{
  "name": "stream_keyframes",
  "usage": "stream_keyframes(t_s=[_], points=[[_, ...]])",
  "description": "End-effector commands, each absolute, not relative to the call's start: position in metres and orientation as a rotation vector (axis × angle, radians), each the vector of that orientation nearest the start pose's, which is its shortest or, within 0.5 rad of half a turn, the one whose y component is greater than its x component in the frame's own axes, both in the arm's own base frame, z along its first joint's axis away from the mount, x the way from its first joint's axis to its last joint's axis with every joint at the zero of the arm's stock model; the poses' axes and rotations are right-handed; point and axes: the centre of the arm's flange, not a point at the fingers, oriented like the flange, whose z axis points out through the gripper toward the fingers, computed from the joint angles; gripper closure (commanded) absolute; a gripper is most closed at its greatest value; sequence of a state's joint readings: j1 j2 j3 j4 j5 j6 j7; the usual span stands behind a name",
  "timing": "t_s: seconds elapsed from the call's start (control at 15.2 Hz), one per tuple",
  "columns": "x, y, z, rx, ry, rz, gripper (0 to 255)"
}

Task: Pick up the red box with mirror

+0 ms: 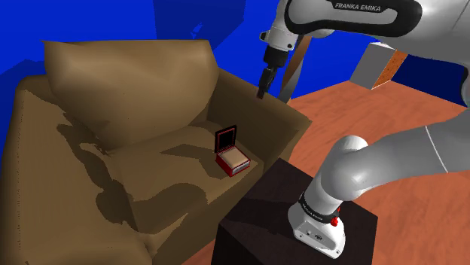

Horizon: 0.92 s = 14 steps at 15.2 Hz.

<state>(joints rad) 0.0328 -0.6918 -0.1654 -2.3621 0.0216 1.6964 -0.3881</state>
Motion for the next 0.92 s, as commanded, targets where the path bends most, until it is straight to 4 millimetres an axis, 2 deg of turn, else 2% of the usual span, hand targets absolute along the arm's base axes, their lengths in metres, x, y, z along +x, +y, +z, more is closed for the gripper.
stream_keyframes(t_s=[0.0,0.86], points=[[0.352,-0.062,0.542,-2.983,-0.565,-0.050,0],[0.442,-0.099,0.399,-2.818,-1.336,0.116,0]])
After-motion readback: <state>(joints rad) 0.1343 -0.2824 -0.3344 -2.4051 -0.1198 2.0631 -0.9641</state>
